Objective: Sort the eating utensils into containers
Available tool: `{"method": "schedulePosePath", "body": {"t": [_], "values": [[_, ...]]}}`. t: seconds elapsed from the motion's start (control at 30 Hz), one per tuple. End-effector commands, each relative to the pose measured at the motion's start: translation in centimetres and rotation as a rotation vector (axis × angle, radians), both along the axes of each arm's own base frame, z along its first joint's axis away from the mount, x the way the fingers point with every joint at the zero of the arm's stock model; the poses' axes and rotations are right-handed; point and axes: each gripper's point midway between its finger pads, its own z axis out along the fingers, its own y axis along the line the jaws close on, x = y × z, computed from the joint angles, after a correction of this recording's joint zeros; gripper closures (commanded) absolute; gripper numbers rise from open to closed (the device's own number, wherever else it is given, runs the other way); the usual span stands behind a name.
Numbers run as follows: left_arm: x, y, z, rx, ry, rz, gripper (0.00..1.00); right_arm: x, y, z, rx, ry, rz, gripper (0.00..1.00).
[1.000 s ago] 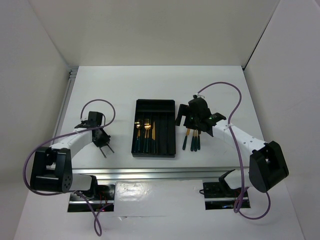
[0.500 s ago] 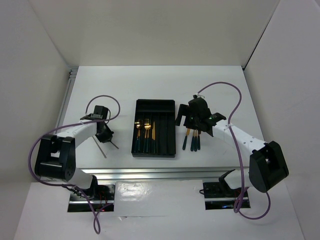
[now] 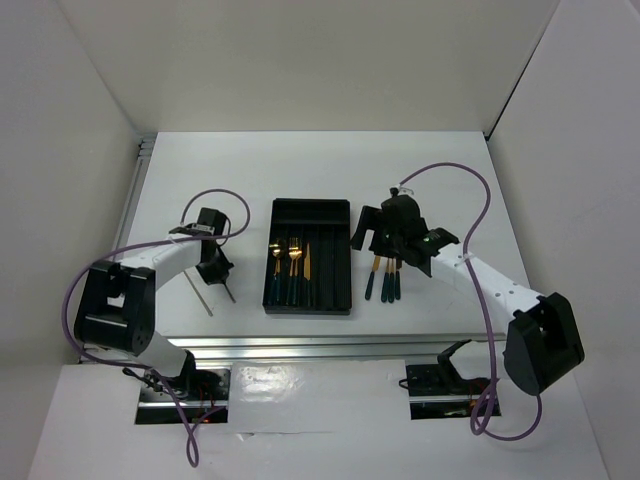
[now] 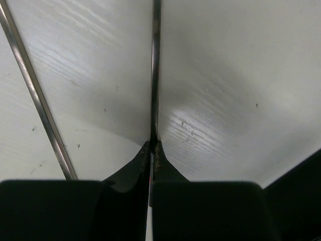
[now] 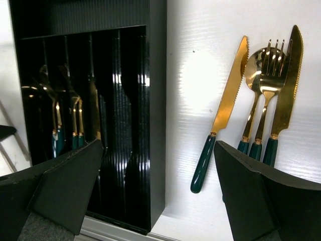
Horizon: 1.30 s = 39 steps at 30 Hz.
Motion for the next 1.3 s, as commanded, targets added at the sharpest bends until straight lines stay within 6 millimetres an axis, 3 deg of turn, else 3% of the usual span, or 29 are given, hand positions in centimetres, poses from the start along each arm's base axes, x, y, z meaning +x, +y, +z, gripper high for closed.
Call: {"method": "schedulePosePath", "body": {"t": [0.0, 0.17, 0.43, 0.53, 0.73, 0.83, 0.9, 1.07, 1.23, 1.27], "values": [[-3.6, -0.3, -1.0, 0.044, 0.147, -0.071, 1.0, 0.9, 0.0, 2.1, 0.036, -0.081, -0.017, 0.0], [-2.5, -1.4, 2.8, 0.033, 0.055, -0.153, 1.0, 0.7, -0.1, 2.3, 0.029, -0.083, -0.011, 0.0], [-1.2, -5.3, 8.5, -0.056, -0.081, -0.351, 1.0, 0.8, -0.2, 2.8, 0.039, -0.089, -0.013, 0.0], [-0.5, -7.6, 11.6, -0.067, -0.133, -0.455, 1.0, 1.1, -0.3, 3.2, 0.036, -0.101, -0.023, 0.0], [0.8, -14.4, 16.7, -0.143, -0.277, -0.649, 1.0, 1.7, -1.5, 0.8, -0.002, -0.037, -0.067, 0.0], [1.2, -17.4, 16.9, -0.171, -0.282, -0.715, 1.0, 1.9, -2.5, 0.4, 0.015, -0.016, -0.087, 0.0], [1.2, -19.6, 16.1, -0.204, -0.267, -0.754, 1.0, 1.6, -3.3, 0.0, 0.012, -0.009, -0.107, 0.0], [1.4, -22.6, 14.2, -0.247, -0.241, -0.744, 1.0, 1.2, -4.2, 1.3, 0.002, -0.049, -0.135, 0.0], [0.6, -25.9, 13.3, -0.29, -0.229, -0.7, 1.0, 1.0, -4.9, 1.1, -0.009, -0.044, -0.151, 0.0], [0.7, -26.4, 12.4, -0.282, -0.219, -0.683, 1.0, 0.8, -4.9, 0.7, -0.013, -0.036, -0.151, 0.0]]}}
